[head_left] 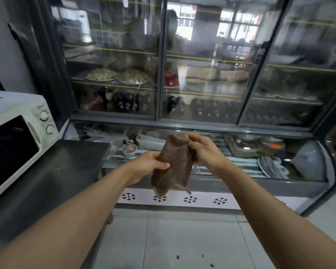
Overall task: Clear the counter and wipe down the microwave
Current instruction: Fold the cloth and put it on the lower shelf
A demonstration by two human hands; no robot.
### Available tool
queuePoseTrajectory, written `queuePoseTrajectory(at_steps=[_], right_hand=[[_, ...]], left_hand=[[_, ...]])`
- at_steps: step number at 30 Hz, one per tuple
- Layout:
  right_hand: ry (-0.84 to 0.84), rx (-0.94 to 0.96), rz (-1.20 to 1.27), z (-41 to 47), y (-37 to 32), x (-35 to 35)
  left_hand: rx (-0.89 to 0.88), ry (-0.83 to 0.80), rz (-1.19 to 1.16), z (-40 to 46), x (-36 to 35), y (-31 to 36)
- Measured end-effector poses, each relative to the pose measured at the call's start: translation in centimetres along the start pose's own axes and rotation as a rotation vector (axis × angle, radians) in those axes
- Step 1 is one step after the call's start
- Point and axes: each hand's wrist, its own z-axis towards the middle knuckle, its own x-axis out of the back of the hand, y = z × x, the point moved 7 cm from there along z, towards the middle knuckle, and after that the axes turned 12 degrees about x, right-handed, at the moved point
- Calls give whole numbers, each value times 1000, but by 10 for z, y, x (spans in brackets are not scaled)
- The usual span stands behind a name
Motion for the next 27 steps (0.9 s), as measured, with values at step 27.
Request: queuePoseTrajectory(at_steps=[27], right_hand=[[-599, 62, -121, 238, 212, 5]], left_hand=[[542, 893, -729, 137, 36, -79]])
